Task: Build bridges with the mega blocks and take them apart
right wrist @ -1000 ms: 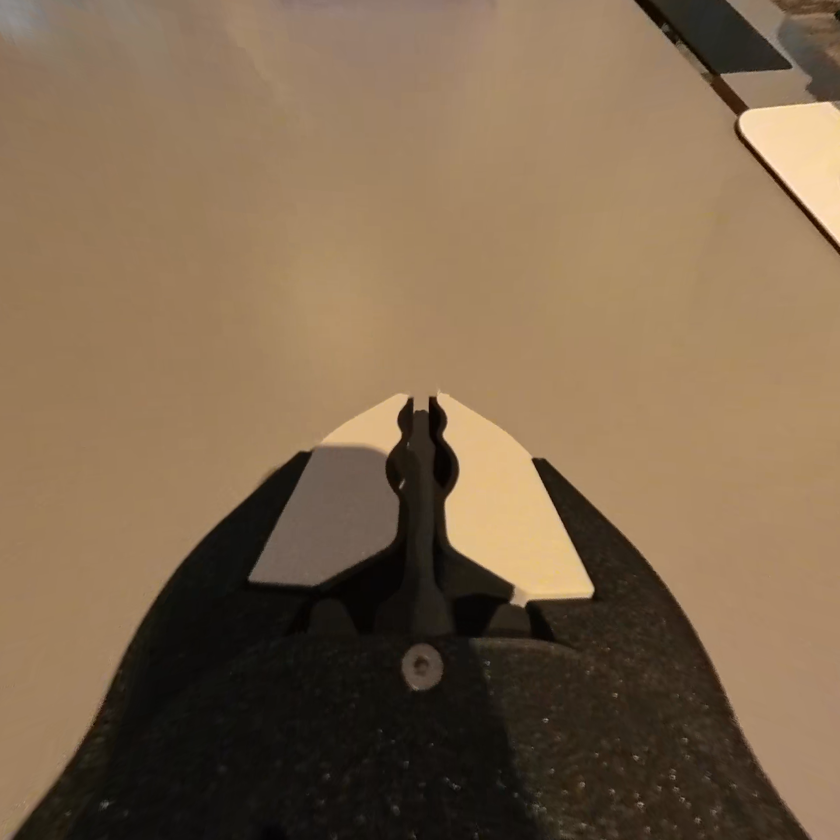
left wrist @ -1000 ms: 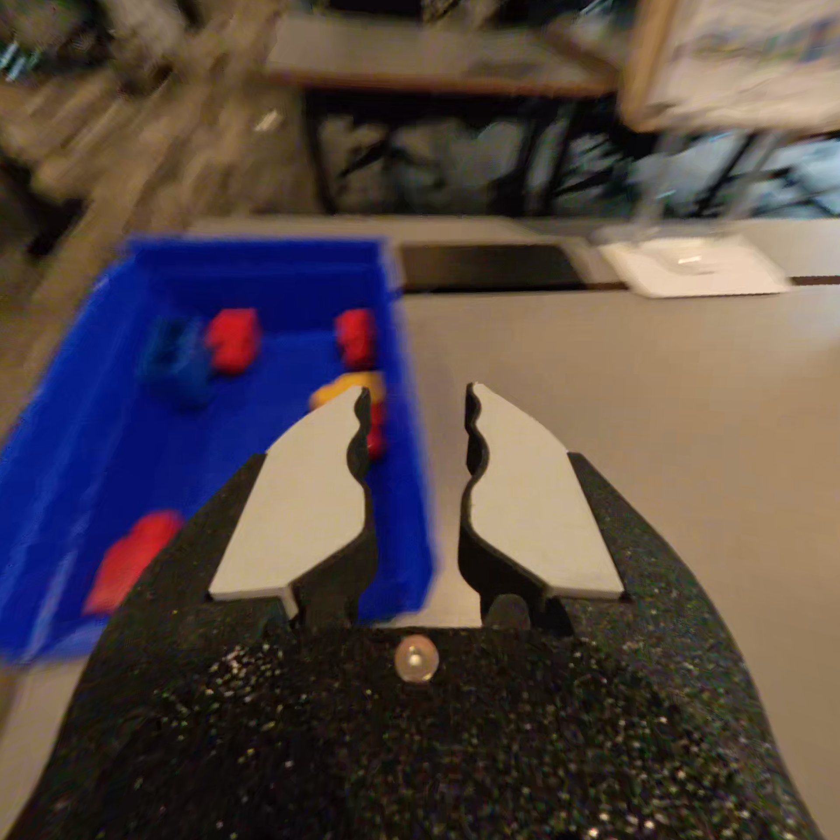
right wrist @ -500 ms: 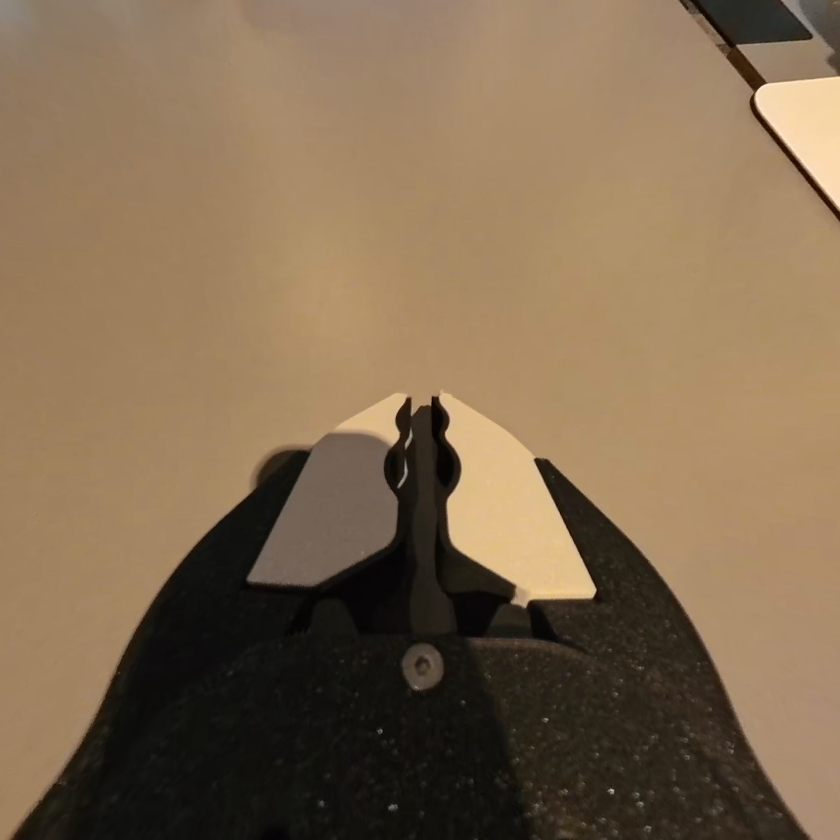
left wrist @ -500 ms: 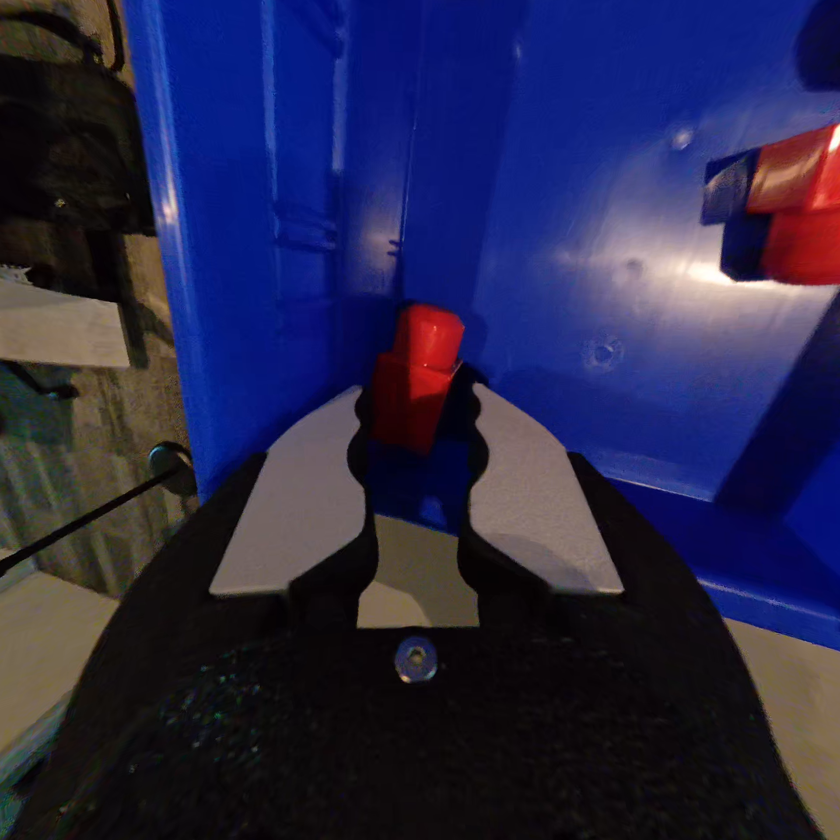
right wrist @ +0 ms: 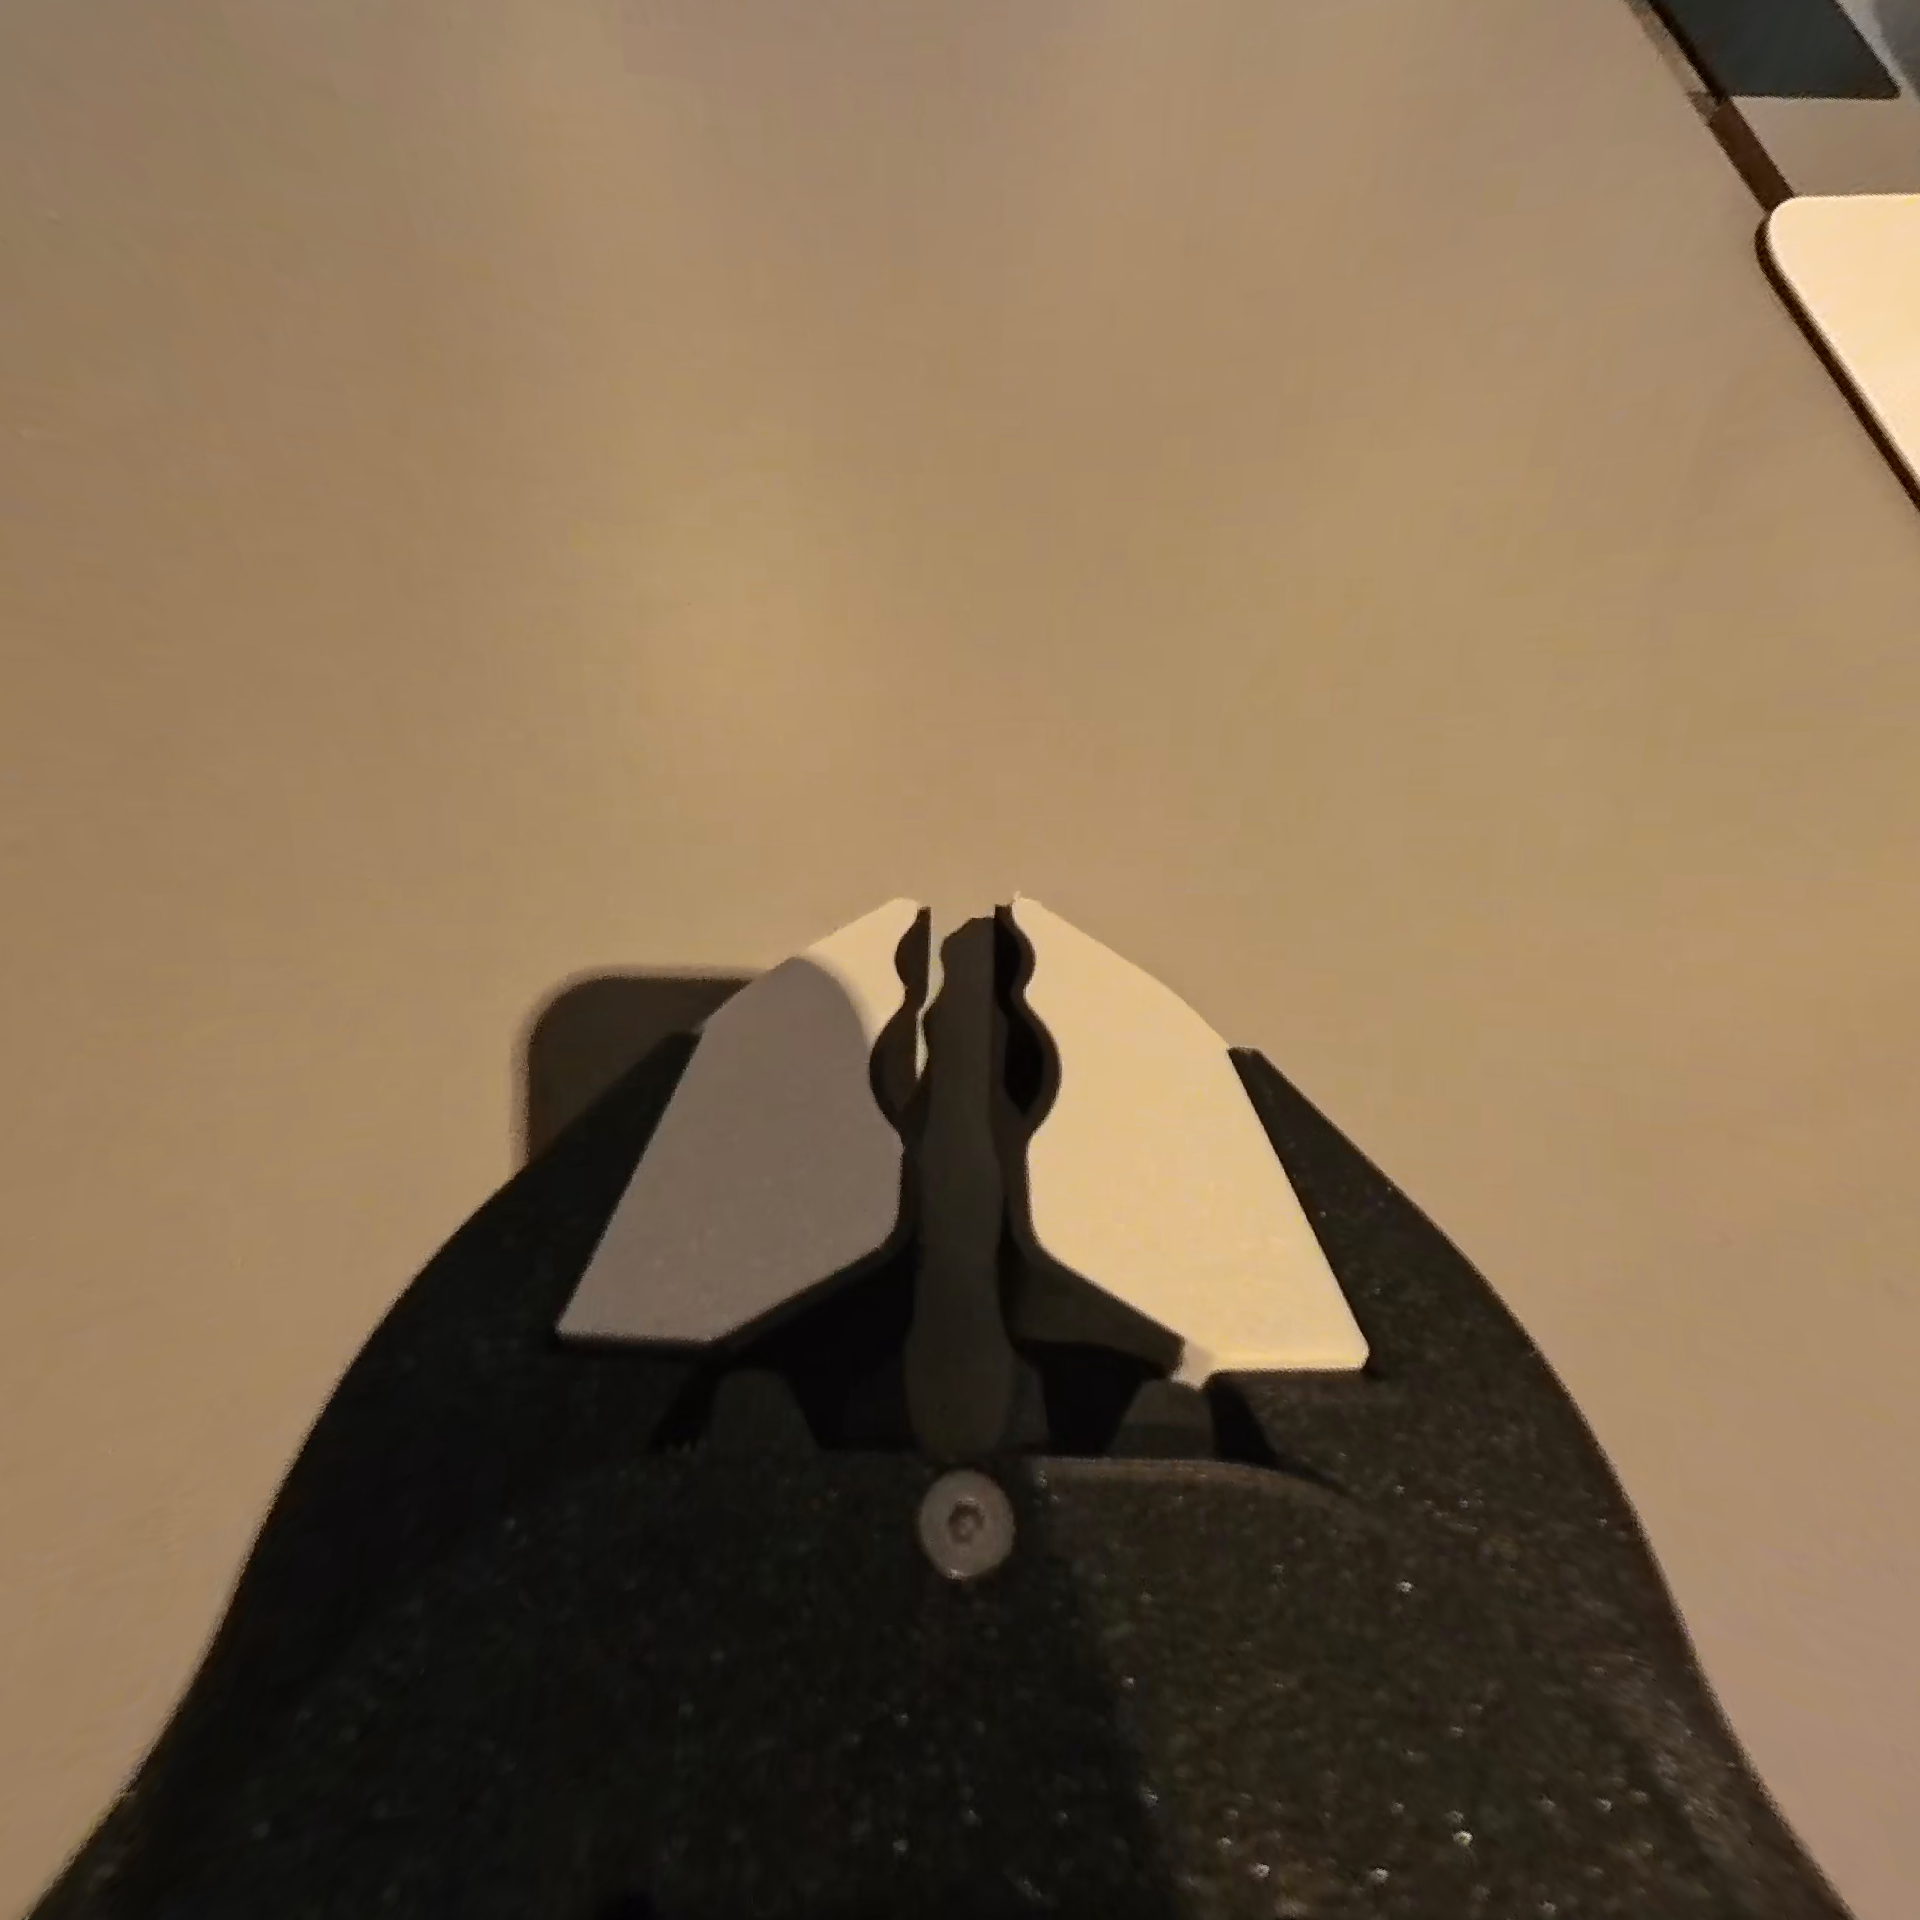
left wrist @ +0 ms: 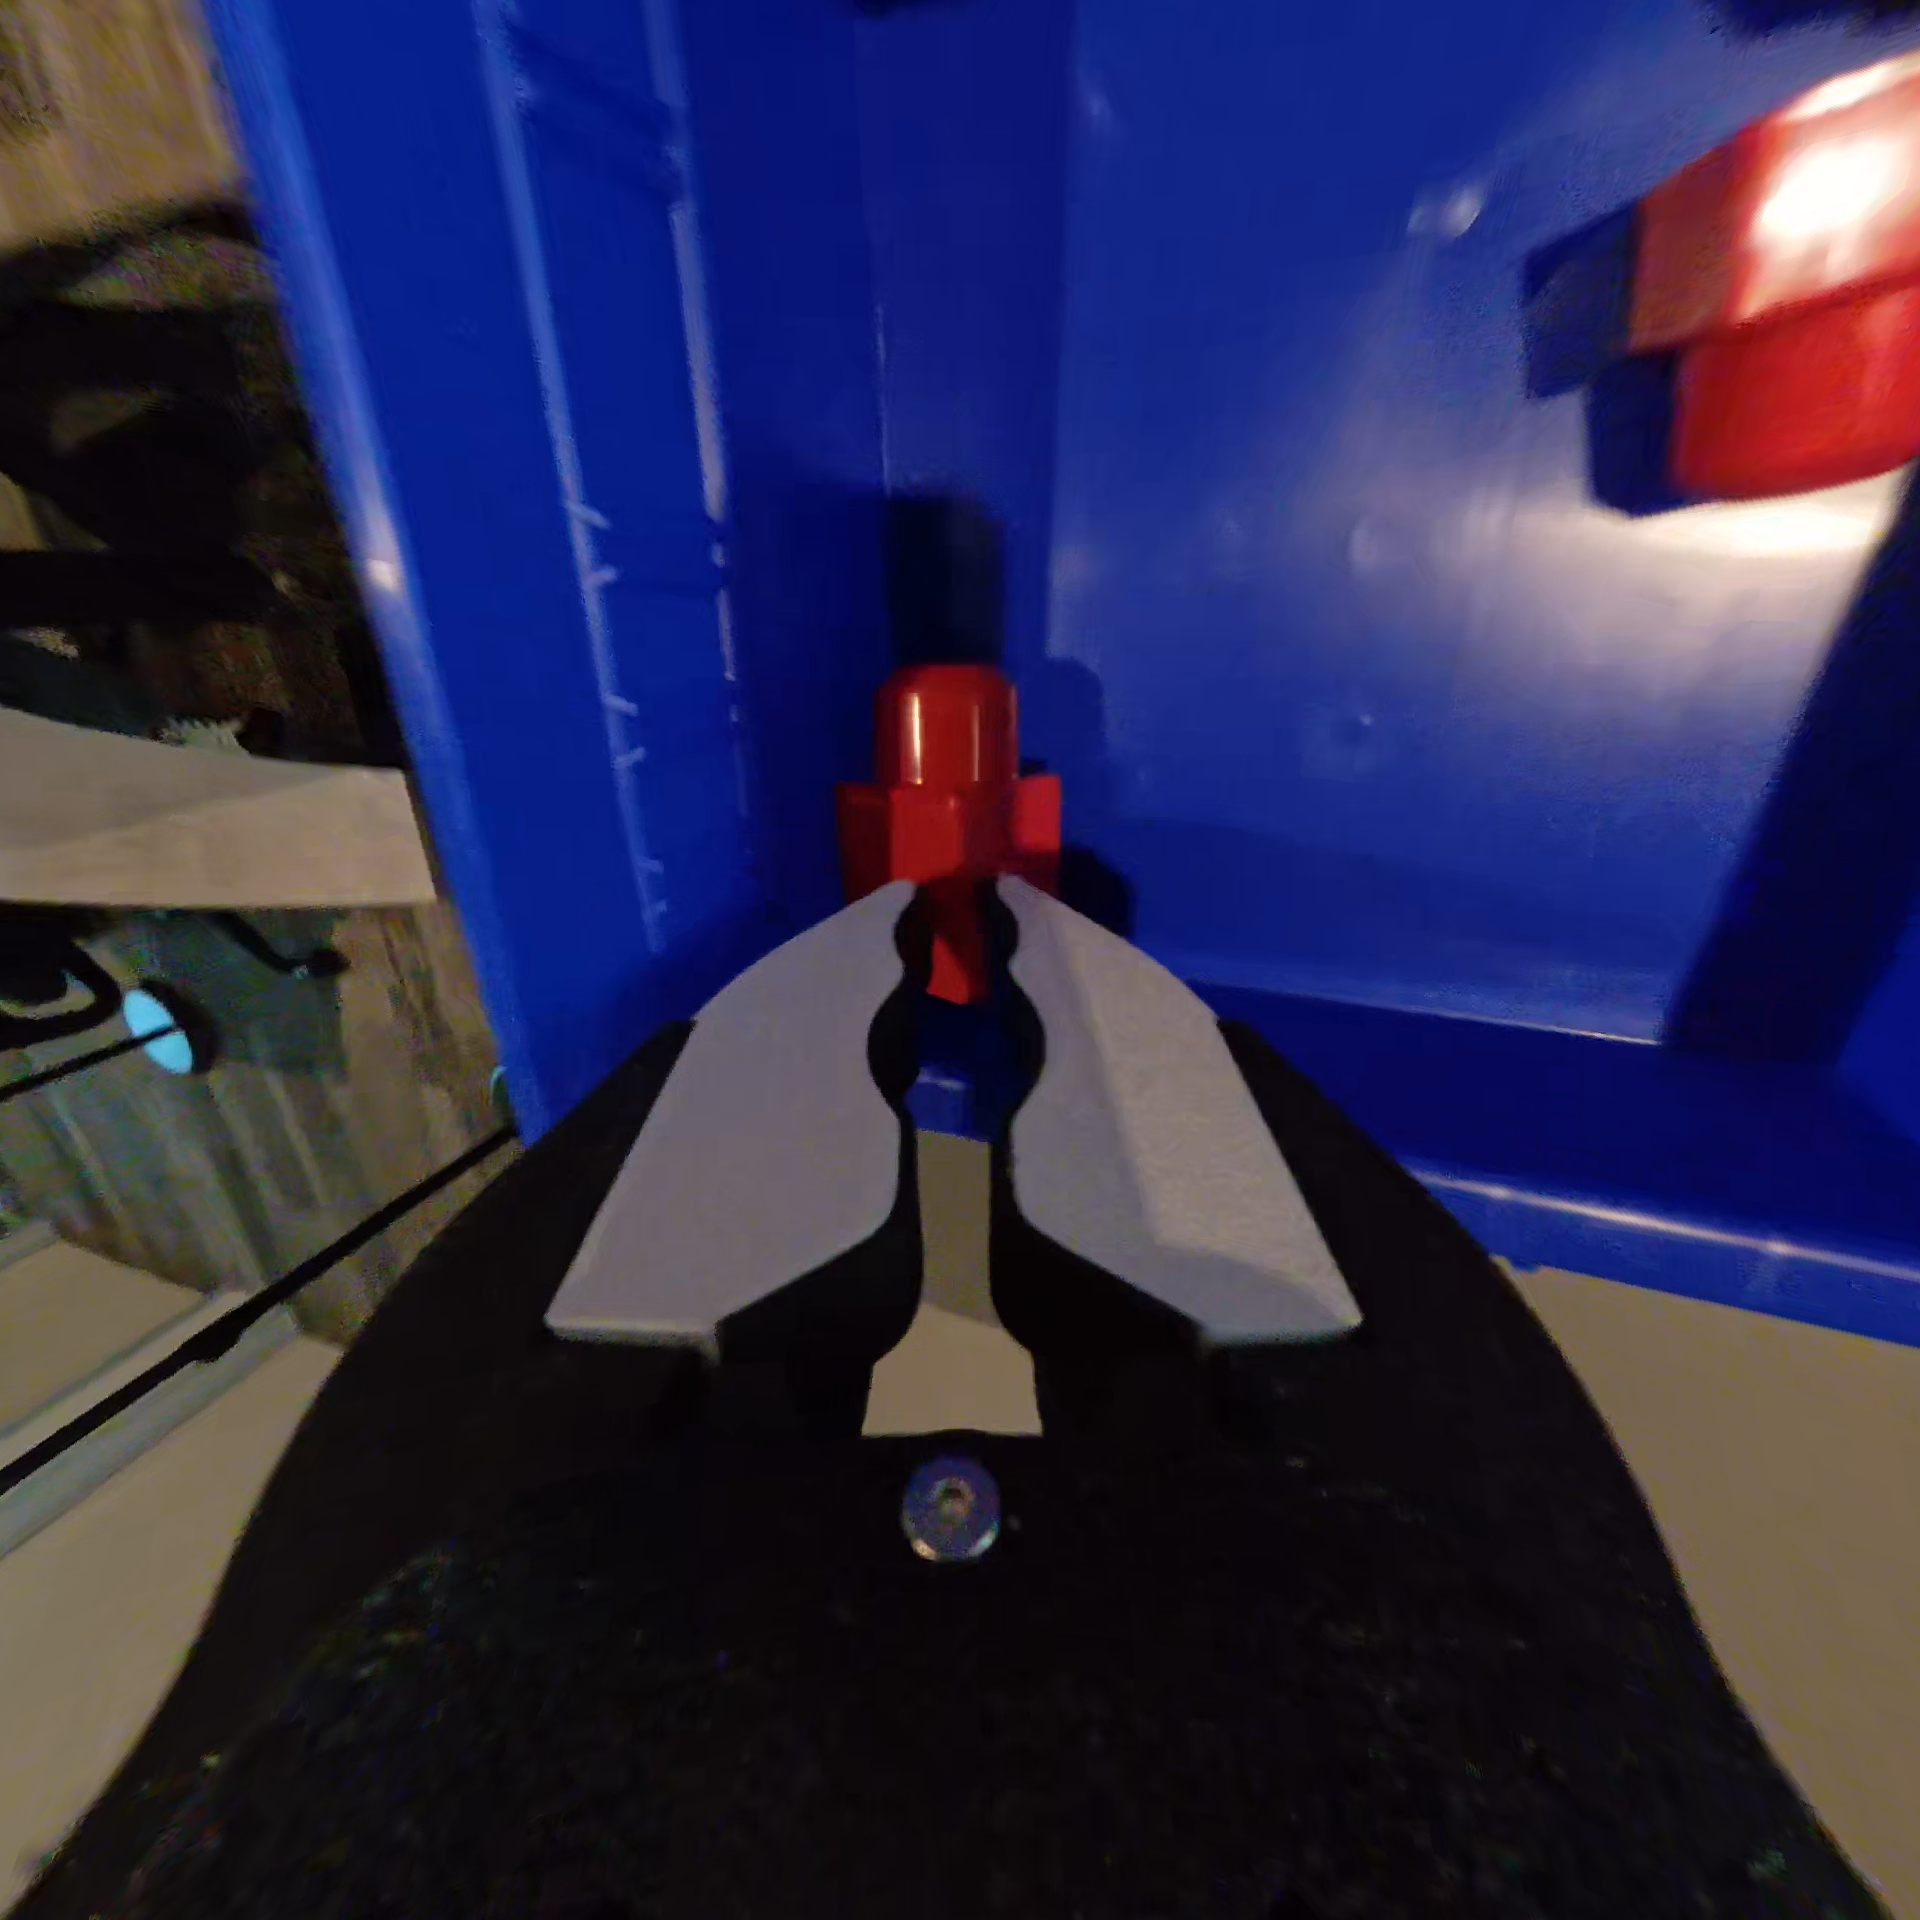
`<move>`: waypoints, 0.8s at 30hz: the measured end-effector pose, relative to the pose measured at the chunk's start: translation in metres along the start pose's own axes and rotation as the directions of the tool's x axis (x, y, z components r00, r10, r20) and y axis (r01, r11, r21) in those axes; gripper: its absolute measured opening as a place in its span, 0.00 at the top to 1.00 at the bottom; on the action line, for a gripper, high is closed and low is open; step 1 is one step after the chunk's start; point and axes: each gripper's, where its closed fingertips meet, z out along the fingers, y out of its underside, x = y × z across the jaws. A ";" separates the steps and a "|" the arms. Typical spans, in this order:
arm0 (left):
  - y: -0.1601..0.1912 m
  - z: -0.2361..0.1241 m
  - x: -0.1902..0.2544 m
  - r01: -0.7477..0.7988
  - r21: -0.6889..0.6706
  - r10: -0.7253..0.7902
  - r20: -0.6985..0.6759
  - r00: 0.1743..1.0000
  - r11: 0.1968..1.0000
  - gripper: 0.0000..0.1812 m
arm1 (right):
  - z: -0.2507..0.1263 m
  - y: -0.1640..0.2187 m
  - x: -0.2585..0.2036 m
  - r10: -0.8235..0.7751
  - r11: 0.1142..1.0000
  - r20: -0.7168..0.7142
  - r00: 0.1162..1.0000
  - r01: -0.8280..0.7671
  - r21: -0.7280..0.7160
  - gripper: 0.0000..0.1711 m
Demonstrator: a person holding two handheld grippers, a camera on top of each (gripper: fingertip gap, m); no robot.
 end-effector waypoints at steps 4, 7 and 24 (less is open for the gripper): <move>-0.006 -0.023 0.006 -0.007 0.086 0.007 -0.005 1.000 0.996 1.00 | 0.001 0.000 0.002 0.022 1.000 0.006 1.000 -0.022 -0.002 0.93; -0.011 -0.030 0.007 -0.005 0.118 0.007 -0.018 1.000 0.993 1.00 | 0.001 0.000 0.003 0.024 1.000 0.001 1.000 -0.024 -0.002 0.94; 0.011 0.018 0.018 0.146 -0.162 -0.180 -0.220 0.959 0.976 0.81 | 0.002 0.001 0.001 0.005 1.000 -0.008 1.000 -0.005 -0.014 0.94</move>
